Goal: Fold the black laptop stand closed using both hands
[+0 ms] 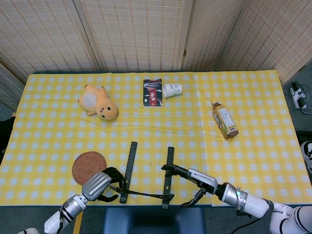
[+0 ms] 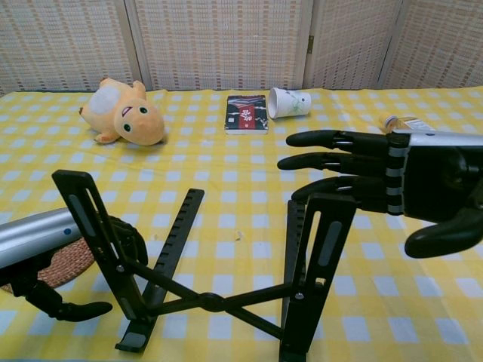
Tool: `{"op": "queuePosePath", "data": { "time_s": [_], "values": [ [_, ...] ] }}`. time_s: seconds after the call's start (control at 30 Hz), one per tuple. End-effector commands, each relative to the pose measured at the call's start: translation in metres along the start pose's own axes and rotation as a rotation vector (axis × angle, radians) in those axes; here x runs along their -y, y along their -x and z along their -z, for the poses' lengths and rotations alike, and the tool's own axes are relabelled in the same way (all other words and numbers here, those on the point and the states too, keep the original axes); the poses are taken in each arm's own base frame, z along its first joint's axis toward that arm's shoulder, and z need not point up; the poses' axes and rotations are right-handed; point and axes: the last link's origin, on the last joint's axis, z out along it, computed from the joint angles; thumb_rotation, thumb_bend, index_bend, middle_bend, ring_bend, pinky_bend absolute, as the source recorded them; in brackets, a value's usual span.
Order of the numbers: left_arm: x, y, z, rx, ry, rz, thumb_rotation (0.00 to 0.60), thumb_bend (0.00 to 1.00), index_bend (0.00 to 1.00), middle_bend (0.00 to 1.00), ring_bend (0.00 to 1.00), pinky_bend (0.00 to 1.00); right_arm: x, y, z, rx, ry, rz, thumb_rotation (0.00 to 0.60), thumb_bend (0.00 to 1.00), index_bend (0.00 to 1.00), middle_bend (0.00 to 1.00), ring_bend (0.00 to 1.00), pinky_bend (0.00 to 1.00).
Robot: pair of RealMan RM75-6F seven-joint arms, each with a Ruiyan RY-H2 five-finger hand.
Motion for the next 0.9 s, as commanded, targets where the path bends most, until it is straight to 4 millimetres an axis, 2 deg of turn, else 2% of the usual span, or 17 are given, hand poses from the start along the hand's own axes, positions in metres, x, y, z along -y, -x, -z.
{"op": "queuePosePath", "data": {
  "time_s": [0.03, 0.9],
  "values": [
    [-0.0005, 0.0007, 0.0002, 0.001, 0.001, 0.001, 0.600, 0.34, 0.53, 0.38, 0.27, 0.20, -0.0016, -0.0003, 0.0001, -0.002, 0.003, -0.004, 0.600, 0.15, 0.00, 0.07, 0.12, 0.00],
    [-0.0045, 0.0074, -0.0022, 0.009, 0.004, 0.020, 0.600, 0.40, 0.57, 0.40, 0.28, 0.20, -0.0099, -0.0011, 0.0021, -0.009, 0.014, -0.023, 0.600, 0.15, 0.00, 0.07, 0.12, 0.00]
  ]
}}
